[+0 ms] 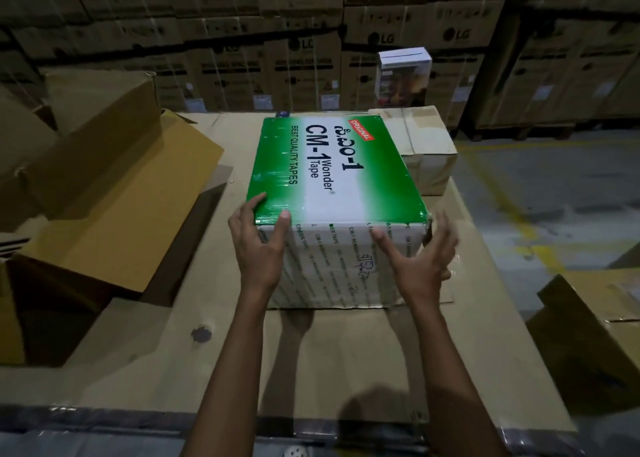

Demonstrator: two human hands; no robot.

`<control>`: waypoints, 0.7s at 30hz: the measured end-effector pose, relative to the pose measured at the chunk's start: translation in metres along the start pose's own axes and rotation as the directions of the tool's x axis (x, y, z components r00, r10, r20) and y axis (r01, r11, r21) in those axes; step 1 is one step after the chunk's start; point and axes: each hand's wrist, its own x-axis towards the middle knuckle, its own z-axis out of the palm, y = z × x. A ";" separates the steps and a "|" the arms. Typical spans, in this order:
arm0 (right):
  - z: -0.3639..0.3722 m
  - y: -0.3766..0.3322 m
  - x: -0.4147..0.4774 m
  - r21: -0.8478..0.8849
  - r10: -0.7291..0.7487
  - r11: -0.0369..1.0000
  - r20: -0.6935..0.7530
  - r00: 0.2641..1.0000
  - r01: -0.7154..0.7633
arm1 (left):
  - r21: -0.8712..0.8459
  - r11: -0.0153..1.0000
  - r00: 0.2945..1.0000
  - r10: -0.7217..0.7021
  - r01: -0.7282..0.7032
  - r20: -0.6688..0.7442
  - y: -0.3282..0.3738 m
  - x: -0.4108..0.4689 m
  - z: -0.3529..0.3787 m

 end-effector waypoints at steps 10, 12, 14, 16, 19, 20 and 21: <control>0.016 -0.013 -0.020 0.339 -0.008 0.941 0.066 0.998 -0.015 | -0.128 0.991 0.992 -0.050 0.035 -0.112 -0.020 -0.001 -0.019; 0.017 -0.033 -0.022 0.281 -0.095 0.955 -0.003 0.995 0.092 | -0.274 0.959 0.986 -0.112 0.075 -0.124 -0.022 0.001 -0.028; 0.016 -0.063 -0.024 0.171 -0.266 0.946 -0.081 0.961 0.276 | -0.434 0.894 0.967 -0.197 0.109 -0.164 -0.021 -0.003 -0.038; 0.016 -0.095 -0.029 0.054 -0.439 0.892 -0.127 0.889 0.449 | -0.567 0.803 0.931 -0.329 0.187 -0.160 -0.030 -0.014 -0.045; 0.032 -0.129 -0.038 -0.199 -0.651 0.752 -0.076 0.755 0.628 | -0.642 0.682 0.865 -0.498 0.350 -0.058 -0.053 -0.045 -0.045; 0.040 -0.132 -0.042 -0.274 -0.691 0.699 -0.022 0.723 0.660 | -0.650 0.653 0.838 -0.543 0.389 -0.044 -0.061 -0.055 -0.042; 0.049 -0.130 -0.047 -0.315 -0.713 0.657 0.039 0.700 0.685 | -0.646 0.630 0.804 -0.594 0.431 -0.042 -0.071 -0.061 -0.040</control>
